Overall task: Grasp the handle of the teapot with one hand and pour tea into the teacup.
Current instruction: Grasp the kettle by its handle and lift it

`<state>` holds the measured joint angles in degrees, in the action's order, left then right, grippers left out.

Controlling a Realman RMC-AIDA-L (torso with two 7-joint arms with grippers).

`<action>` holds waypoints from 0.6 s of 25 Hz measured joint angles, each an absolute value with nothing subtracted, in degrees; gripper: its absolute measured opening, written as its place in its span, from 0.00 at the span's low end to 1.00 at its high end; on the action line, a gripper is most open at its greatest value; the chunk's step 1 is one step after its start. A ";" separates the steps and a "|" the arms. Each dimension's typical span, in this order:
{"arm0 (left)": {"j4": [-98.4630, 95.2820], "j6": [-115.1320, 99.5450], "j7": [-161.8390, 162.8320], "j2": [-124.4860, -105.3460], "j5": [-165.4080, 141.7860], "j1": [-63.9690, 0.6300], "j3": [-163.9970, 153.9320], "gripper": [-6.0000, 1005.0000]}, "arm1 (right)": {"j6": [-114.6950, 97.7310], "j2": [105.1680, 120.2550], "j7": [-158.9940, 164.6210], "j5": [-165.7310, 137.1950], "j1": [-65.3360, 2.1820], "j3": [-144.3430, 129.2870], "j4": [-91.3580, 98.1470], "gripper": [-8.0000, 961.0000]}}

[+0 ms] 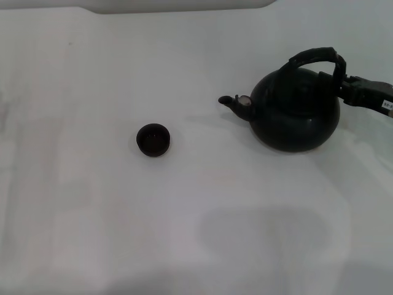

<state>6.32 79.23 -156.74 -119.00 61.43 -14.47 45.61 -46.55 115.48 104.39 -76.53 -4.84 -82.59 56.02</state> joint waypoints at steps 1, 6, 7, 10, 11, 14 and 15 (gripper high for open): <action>6.32 79.25 -156.73 -119.01 61.43 -14.47 45.61 0.88 | -46.59 115.47 104.41 -76.38 -4.84 -82.55 55.90 0.49; 6.32 79.41 -156.68 -118.96 61.43 -14.49 45.61 0.88 | -46.67 115.43 104.58 -75.54 -4.62 -82.50 55.68 0.44; 6.33 79.46 -156.67 -118.93 61.43 -14.50 45.62 0.88 | -46.66 115.44 104.59 -75.30 -4.52 -82.53 55.68 0.43; 6.33 79.52 -156.66 -118.92 61.43 -14.50 45.61 0.88 | -46.63 115.38 104.57 -74.90 -4.40 -82.62 55.67 0.40; 6.33 79.53 -156.66 -118.91 61.43 -14.50 45.62 0.88 | -46.77 115.38 104.53 -74.94 -4.43 -82.60 55.66 0.39; 6.32 79.54 -156.65 -118.91 61.43 -14.50 45.62 0.88 | -47.43 115.36 104.13 -75.22 -4.58 -82.53 55.66 0.36; 6.33 79.55 -156.68 -118.91 61.43 -14.50 45.62 0.88 | -47.56 115.33 103.97 -75.29 -4.64 -82.55 55.68 0.35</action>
<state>6.33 79.55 -156.68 -118.91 61.43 -14.50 45.62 -47.56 115.33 103.97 -75.29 -4.64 -82.55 55.68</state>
